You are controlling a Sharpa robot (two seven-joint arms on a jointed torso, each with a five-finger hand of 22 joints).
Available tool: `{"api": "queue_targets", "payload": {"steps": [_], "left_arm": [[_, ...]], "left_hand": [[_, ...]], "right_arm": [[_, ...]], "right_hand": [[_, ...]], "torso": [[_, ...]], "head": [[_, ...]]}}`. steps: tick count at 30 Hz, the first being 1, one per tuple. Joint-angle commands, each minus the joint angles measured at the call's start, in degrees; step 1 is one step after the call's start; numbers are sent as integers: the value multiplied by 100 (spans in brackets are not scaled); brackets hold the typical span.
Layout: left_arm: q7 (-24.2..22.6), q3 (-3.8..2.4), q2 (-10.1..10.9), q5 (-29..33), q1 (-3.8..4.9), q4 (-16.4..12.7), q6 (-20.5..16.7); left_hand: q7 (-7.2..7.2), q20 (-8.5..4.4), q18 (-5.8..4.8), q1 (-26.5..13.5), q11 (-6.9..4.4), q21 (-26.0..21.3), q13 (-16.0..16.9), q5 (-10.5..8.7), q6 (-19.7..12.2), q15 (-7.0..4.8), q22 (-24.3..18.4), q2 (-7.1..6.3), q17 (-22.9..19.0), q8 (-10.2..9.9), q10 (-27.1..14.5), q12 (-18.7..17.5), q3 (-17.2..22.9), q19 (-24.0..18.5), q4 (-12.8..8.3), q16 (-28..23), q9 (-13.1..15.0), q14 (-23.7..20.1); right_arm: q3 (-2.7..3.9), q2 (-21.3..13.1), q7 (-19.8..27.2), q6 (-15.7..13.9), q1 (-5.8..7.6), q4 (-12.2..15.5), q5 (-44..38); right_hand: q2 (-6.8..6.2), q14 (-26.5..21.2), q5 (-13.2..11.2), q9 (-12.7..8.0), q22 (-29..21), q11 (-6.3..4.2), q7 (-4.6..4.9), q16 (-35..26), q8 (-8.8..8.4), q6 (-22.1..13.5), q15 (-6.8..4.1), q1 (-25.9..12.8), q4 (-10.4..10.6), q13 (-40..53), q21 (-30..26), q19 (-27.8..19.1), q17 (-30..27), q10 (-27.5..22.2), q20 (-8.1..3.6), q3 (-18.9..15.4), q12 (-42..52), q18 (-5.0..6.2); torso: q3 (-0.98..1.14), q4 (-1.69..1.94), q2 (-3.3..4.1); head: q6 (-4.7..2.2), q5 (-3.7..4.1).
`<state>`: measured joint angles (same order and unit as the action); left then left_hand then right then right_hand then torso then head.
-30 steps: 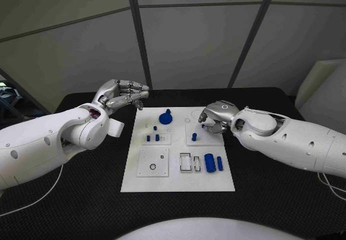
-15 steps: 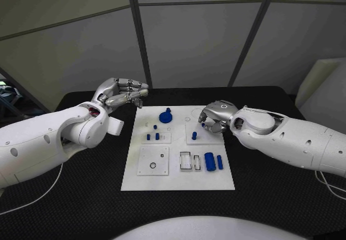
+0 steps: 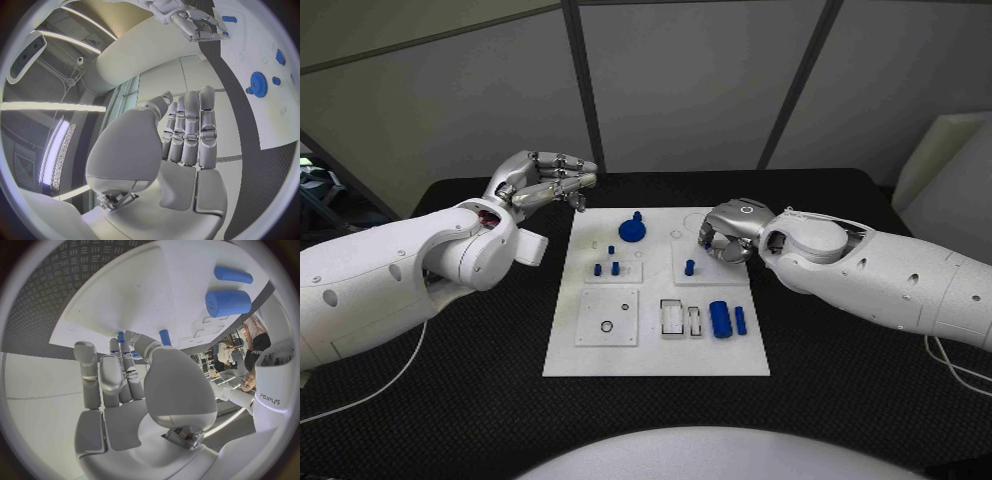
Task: Assemble the parts on the task board
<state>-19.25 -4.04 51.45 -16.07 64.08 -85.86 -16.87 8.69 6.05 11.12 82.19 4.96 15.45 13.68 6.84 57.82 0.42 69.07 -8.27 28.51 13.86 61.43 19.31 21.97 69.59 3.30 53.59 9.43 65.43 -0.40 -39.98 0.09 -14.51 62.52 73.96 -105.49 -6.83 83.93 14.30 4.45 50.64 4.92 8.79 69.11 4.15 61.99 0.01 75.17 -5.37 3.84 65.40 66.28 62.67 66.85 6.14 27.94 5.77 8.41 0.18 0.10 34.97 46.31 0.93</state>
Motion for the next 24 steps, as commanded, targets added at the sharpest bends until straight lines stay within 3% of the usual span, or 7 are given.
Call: {"api": "queue_targets", "payload": {"steps": [1, 16, 24], "left_arm": [[-101, -1, 8, 25, 4, -9, 75], [-72, -1, 9, 25, 4, -7, 104], [-67, -1, 8, 25, 4, -3, 108]], "left_hand": [[7, 11, -81, -12, 3, -22, 8, -27, -37, 29, -9, 48, -6, 19, -39, 27, -9, -15, -29, -30, 9, -18], [17, 17, -83, -19, 13, -35, 20, -28, -61, 38, -17, 54, -9, 26, -78, 57, -17, -13, -38, -29, 22, -26], [17, 17, -83, -19, 13, -35, 20, -28, -61, 38, -17, 54, -9, 26, -78, 57, -17, -13, -38, -29, 22, -26]], "right_arm": [[1, 15, 27, 189, 9, -21, 58], [2, 57, -3, 242, 9, -82, 67], [2, 48, -11, 65, 9, -49, 67]], "right_hand": [[67, 223, -7, 5, 5, 6, 2, 19, 37, 58, 2, 9, -10, 7, 19, 46, 9, 40, -6, 38, 24, -58], [108, 221, -5, 9, 72, 0, -1, 101, 33, 105, -5, 76, -40, 3, 80, 61, 74, 73, -15, 94, 12, -65], [275, 209, -345, 55, 254, -62, -45, 185, 107, 321, -54, 243, -120, 37, 238, 109, 105, 317, -61, 223, 68, -87]], "torso": [[3, 1, 0], [4, -5, -2], [4, -4, -3]], "head": [[15, -11], [46, -13], [60, -14]]}}
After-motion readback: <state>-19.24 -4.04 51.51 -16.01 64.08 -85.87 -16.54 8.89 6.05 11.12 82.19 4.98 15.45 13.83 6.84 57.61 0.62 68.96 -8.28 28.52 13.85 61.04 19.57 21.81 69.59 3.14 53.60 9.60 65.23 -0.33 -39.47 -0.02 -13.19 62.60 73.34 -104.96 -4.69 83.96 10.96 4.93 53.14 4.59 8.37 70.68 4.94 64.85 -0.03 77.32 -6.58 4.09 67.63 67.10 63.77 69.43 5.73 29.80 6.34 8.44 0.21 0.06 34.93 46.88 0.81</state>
